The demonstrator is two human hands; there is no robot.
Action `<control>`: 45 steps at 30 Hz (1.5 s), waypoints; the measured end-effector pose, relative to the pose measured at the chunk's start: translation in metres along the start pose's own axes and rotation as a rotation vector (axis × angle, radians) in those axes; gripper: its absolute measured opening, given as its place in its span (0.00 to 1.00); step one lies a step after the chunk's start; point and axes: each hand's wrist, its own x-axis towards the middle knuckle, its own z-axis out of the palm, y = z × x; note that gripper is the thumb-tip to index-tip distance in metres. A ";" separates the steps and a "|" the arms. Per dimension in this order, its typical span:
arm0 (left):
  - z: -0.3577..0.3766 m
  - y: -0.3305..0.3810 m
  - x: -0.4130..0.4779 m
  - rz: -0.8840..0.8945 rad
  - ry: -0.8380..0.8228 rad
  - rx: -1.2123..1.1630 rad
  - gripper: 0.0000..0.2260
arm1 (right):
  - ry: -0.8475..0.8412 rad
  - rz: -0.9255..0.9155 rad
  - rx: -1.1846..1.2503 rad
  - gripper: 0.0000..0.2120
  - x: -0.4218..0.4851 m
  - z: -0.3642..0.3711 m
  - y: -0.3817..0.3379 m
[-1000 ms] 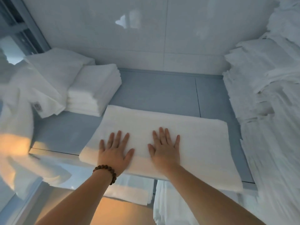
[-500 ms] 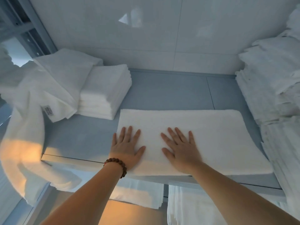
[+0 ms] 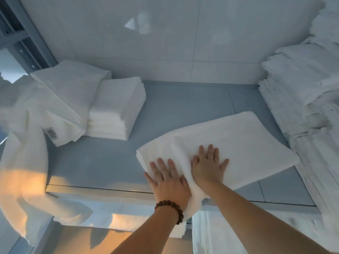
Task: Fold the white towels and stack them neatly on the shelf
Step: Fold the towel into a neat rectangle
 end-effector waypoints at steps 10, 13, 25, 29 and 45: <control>-0.038 -0.033 0.073 0.348 0.054 0.066 0.28 | 0.091 0.092 -0.097 0.34 -0.008 0.020 0.029; -0.036 -0.037 0.090 0.471 0.030 0.168 0.28 | 0.107 -0.043 -0.179 0.34 0.006 0.017 0.046; -0.013 -0.028 0.044 0.335 -0.023 0.077 0.32 | 0.047 -0.148 -0.267 0.28 0.036 -0.011 0.049; -0.011 -0.025 0.036 0.323 -0.039 0.056 0.32 | 0.044 -0.015 -0.161 0.31 -0.009 0.019 0.028; -0.005 -0.034 -0.001 0.673 -0.029 0.174 0.32 | 0.058 -0.101 -0.177 0.28 -0.047 0.012 0.045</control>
